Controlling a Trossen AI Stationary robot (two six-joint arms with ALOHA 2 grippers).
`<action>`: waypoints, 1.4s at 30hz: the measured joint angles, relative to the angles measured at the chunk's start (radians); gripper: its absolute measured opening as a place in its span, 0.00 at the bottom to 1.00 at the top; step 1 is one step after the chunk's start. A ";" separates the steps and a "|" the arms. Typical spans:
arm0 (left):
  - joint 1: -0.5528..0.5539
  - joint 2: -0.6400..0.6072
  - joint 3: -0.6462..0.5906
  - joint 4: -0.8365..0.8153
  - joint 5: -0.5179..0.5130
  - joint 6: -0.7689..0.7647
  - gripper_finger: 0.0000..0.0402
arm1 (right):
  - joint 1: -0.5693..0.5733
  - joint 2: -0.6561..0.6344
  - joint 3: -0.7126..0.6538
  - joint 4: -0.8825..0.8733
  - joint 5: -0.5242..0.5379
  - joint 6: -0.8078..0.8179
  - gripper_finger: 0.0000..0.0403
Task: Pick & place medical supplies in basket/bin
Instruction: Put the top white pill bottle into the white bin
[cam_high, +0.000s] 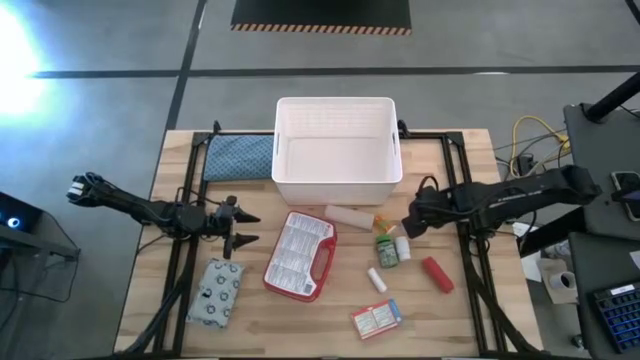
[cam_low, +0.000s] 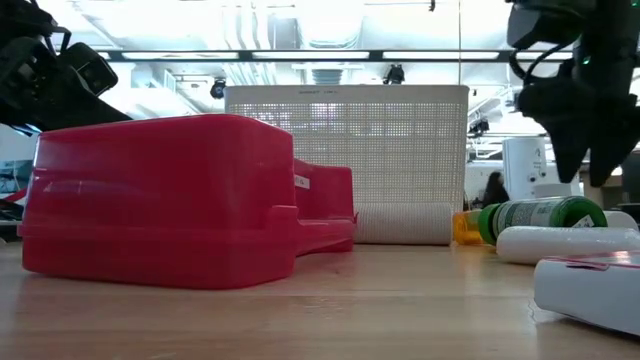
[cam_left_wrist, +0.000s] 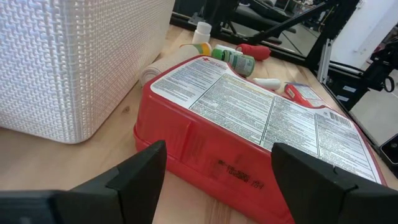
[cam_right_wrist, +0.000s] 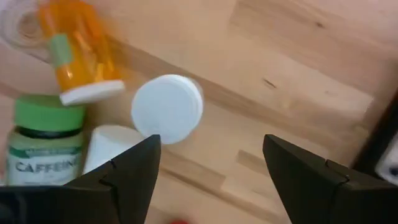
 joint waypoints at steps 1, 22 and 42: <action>0.000 0.000 0.000 0.000 0.000 0.000 0.67 | 0.000 0.005 0.001 0.023 0.000 -0.006 0.71; 0.000 0.000 0.000 0.000 0.000 0.000 0.67 | -0.002 0.200 -0.013 0.167 0.055 -0.056 0.82; 0.000 0.000 0.000 0.003 0.000 0.000 0.67 | -0.008 0.293 -0.013 0.237 0.038 -0.058 0.40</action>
